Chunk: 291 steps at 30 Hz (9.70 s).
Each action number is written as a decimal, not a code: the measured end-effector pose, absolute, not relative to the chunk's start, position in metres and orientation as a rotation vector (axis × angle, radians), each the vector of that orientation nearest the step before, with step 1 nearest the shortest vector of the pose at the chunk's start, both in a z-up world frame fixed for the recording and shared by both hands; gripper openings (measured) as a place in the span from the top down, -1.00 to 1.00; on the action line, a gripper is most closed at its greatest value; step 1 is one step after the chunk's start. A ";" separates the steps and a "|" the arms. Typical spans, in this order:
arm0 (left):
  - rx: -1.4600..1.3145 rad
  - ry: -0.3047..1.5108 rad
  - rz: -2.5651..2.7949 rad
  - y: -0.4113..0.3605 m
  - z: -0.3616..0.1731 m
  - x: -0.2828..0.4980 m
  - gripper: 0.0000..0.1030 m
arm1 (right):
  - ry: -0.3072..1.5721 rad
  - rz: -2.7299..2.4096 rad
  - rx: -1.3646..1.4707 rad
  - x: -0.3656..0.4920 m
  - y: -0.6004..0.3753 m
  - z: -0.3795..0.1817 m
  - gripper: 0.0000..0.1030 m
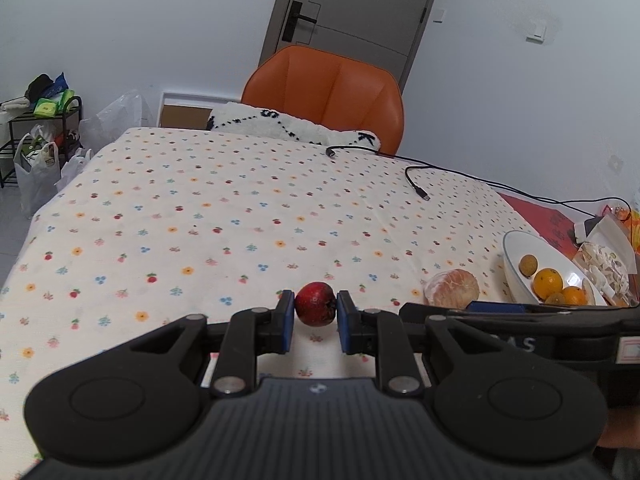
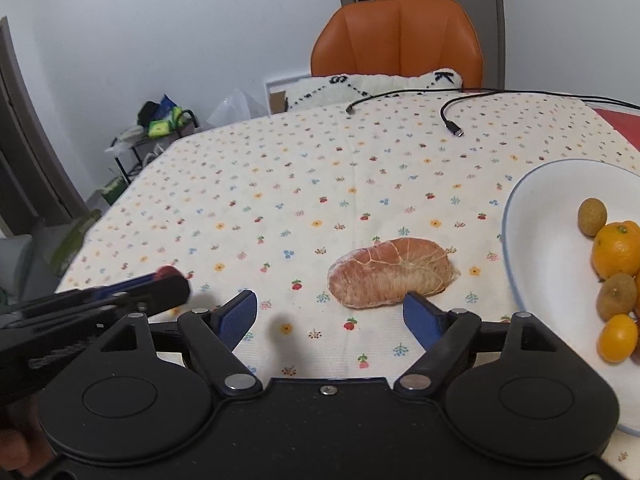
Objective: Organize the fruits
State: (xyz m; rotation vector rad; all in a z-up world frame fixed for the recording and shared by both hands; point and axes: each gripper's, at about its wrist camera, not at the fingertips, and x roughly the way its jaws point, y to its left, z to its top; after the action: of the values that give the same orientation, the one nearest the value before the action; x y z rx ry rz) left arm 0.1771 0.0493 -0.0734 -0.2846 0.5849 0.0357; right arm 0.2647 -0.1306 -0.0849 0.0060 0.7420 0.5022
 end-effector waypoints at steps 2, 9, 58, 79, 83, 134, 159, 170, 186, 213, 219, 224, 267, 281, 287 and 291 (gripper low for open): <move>-0.289 0.583 0.042 0.052 -0.074 0.176 0.60 | 0.740 0.491 -0.001 0.267 -0.128 -0.085 -0.56; -0.299 0.581 0.054 0.059 -0.075 0.173 0.60 | 0.718 0.496 0.000 0.276 -0.124 -0.086 -0.50; -0.308 0.594 0.063 0.053 -0.081 0.166 0.60 | 0.668 0.621 -0.034 0.257 -0.128 -0.089 0.05; -0.305 0.575 0.046 0.047 -0.073 0.161 0.60 | 0.654 0.598 -0.050 0.253 -0.131 -0.077 0.36; -0.298 0.567 0.030 0.039 -0.068 0.163 0.60 | 0.636 0.602 -0.044 0.246 -0.136 -0.070 0.36; -0.166 0.545 -0.143 -0.070 -0.037 0.205 0.60 | 0.595 0.403 0.224 0.283 -0.268 -0.062 0.24; -0.152 0.571 -0.291 -0.129 -0.041 0.214 0.60 | 0.577 0.317 0.273 0.265 -0.329 -0.061 0.17; -0.174 0.573 -0.217 -0.111 -0.037 0.209 0.48 | 0.586 0.329 0.281 0.256 -0.330 -0.065 0.11; -0.185 0.559 -0.141 -0.089 -0.026 0.180 -0.38 | 0.571 0.374 0.274 0.231 -0.318 -0.057 0.01; -0.175 0.524 0.005 -0.059 -0.002 0.112 -0.75 | 0.500 0.428 0.215 0.172 -0.305 -0.029 -0.84; -0.168 0.525 0.003 -0.055 0.000 0.101 -0.95 | 0.484 0.404 0.183 0.159 -0.304 -0.024 -0.99; -0.165 0.532 -0.006 -0.052 0.003 0.092 -1.00 | 0.492 0.410 0.158 0.149 -0.301 -0.019 -1.00; -0.123 0.482 0.017 -0.028 0.046 -0.009 -1.00 | 0.419 0.530 0.116 0.051 -0.315 0.028 -1.00; -0.142 0.501 0.038 -0.016 0.037 -0.014 -1.00 | 0.442 0.559 0.118 0.050 -0.311 0.023 -1.00; -0.146 0.498 0.041 -0.014 0.038 -0.015 -1.00 | 0.439 0.555 0.117 0.050 -0.310 0.024 -1.00; -0.142 0.497 0.037 -0.014 0.037 -0.015 -1.00 | 0.437 0.554 0.117 0.050 -0.310 0.024 -1.00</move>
State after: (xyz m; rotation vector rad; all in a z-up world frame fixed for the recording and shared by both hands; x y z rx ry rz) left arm -0.0152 -0.0144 0.0374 -0.1424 0.4970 0.0371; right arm 0.0497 -0.3105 0.0237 0.1173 0.4369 0.5544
